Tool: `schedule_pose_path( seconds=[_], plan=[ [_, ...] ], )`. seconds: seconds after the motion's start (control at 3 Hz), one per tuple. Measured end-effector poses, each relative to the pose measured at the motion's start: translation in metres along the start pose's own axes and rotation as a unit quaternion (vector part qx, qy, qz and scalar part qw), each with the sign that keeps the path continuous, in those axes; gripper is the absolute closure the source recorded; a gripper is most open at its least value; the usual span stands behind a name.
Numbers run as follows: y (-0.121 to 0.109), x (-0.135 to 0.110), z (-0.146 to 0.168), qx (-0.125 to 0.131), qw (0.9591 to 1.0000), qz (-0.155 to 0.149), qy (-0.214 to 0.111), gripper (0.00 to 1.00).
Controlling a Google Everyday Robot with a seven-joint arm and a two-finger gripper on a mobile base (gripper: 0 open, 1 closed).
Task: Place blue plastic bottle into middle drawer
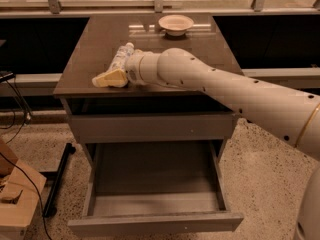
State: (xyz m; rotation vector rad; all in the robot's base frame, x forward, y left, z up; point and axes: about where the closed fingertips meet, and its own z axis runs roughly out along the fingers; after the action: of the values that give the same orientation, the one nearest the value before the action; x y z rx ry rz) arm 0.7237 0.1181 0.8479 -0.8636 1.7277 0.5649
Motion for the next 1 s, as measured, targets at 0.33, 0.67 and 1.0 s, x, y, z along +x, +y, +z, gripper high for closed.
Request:
schedule_pose_path(
  seconds=[0.33, 0.67, 1.0],
  plan=[
    [-0.008, 0.003, 0.007, 0.008, 0.9999, 0.01, 0.0, 0.0],
    [-0.017, 0.006, 0.011, 0.02, 0.9995, 0.024, 0.009, 0.14],
    [-0.028, 0.01, 0.008, 0.036, 0.9985, 0.036, 0.019, 0.37]
  ],
)
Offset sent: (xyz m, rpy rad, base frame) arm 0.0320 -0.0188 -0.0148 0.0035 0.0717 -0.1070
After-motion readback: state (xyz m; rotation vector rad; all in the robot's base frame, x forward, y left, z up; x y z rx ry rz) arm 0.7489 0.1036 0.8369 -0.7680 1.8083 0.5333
